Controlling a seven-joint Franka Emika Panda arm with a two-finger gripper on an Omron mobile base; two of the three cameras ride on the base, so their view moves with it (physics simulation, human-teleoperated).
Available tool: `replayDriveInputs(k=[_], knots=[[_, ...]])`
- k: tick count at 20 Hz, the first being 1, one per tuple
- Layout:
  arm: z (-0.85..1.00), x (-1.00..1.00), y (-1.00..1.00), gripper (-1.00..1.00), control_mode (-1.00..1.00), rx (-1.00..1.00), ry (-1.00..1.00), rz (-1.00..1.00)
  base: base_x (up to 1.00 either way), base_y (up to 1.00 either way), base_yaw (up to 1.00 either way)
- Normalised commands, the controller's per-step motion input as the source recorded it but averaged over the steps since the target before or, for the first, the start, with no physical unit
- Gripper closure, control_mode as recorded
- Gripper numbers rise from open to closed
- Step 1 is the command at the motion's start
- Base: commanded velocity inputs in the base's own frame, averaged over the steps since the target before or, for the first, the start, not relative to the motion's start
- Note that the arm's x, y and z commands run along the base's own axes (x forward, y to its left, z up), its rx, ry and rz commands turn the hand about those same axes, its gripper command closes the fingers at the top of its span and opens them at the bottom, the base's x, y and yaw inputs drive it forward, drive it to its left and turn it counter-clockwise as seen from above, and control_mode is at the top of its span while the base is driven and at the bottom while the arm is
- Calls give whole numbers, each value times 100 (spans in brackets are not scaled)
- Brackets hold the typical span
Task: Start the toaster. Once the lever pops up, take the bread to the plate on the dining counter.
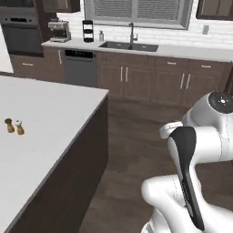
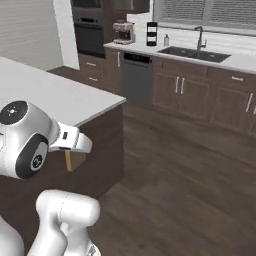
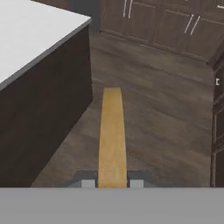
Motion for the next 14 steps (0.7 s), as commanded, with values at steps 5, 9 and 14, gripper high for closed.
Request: replayDriveInputs(k=[5,9,14], knots=[[0,0,0,100,100,0,0,0,0,0,100],[0,0,0,100,100,0,0,0,0,0,100],[0,0,0,100,100,0,0,0,-3,3,100]])
